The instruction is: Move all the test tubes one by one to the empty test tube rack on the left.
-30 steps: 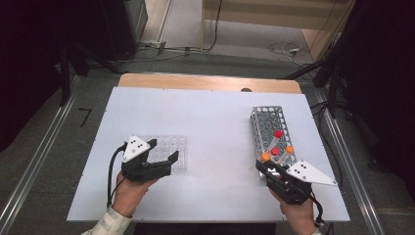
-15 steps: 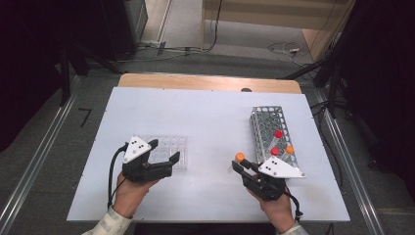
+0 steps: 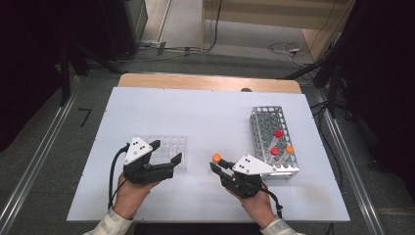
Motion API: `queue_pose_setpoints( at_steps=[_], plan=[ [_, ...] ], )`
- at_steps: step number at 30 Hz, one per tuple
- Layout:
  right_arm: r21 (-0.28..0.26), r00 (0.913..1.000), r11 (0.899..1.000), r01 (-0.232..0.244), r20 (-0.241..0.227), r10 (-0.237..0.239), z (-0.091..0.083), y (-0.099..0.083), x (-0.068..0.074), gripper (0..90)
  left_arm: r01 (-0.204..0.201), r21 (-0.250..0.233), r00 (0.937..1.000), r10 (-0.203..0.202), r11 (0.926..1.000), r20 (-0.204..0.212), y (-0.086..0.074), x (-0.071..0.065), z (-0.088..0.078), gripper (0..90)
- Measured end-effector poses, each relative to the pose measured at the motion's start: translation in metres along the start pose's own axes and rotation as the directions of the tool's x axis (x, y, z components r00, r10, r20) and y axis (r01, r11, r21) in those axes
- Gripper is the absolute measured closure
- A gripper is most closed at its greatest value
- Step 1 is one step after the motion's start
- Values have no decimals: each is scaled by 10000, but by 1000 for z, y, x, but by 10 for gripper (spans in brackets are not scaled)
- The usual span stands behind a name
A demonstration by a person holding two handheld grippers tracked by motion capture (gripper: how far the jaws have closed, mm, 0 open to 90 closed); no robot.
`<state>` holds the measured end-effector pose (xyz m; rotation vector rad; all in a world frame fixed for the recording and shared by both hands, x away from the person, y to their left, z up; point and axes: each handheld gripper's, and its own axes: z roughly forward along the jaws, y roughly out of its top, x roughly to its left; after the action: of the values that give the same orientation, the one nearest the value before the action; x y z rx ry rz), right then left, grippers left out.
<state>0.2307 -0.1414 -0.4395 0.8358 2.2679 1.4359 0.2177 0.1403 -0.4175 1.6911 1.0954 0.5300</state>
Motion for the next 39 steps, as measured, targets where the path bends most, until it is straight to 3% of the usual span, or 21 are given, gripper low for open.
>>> queue_pose_setpoints(
  at_steps=[8, 14, 22, 28, 35, 39],
  plan=[
    [227, 9984, 9992, 315, -474, -304, 22, 2, 16, 714, -398, -81, 9972, 402, 9992, 633, 3, -21, -1, 197],
    [378, 9966, 9983, 438, -712, -410, 36, 4, 26, 714, -602, 66, 9938, 593, 9982, 945, 1, -28, 1, 230],
    [497, 9942, 9969, 610, -911, -563, 49, 5, 35, 714, -979, 361, 9884, 929, 9945, 1204, -3, -32, 6, 391],
    [501, 9939, 9967, 634, -930, -586, 51, 6, 37, 714, -1145, 644, 9851, 1050, 9913, 1363, -6, -32, 8, 573],
    [489, 9936, 9966, 667, -945, -619, 52, 6, 38, 714, -1144, 739, 9848, 1033, 9907, 1397, -6, -32, 9, 682],
    [498, 9936, 9964, 688, -934, -639, 52, 6, 38, 710, -1081, 715, 9862, 979, 9916, 1333, -6, -31, 8, 692]
  ],
)
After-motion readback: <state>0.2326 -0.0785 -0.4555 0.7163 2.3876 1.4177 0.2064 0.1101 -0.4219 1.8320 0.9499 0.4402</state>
